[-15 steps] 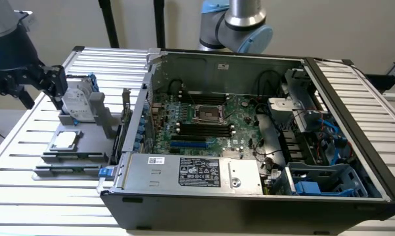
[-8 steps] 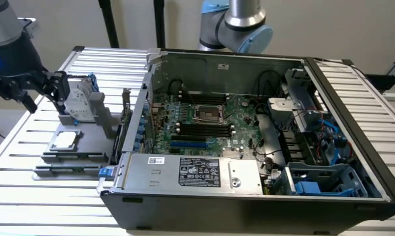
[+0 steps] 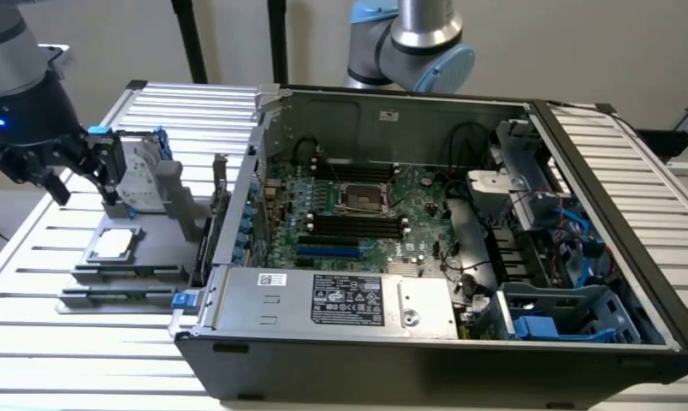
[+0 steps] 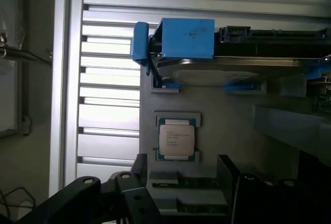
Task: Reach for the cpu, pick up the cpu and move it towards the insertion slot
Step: 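Pick up the cpu and move it towards the insertion slot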
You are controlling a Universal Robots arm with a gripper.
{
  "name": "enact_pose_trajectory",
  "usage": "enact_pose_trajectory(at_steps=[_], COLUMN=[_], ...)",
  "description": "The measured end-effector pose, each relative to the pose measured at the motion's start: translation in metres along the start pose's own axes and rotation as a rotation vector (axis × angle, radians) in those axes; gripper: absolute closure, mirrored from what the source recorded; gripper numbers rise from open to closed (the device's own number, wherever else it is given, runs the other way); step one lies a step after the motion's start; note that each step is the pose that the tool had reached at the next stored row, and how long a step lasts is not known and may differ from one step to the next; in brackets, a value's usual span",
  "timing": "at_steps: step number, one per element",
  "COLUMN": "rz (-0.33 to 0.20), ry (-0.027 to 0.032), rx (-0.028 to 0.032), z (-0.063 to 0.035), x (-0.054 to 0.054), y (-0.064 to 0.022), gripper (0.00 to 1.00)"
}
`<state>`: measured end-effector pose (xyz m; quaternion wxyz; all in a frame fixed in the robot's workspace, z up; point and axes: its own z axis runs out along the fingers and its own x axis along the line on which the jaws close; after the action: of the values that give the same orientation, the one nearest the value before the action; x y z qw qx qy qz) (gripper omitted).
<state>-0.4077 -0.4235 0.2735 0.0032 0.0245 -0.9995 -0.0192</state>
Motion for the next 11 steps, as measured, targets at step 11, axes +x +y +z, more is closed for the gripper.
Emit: enact_pose_trajectory(at_steps=[11], rz=[0.0], ry=[0.0001], rx=[0.0], z=[0.0198], x=[-0.004], y=[-0.0032], gripper=[0.35])
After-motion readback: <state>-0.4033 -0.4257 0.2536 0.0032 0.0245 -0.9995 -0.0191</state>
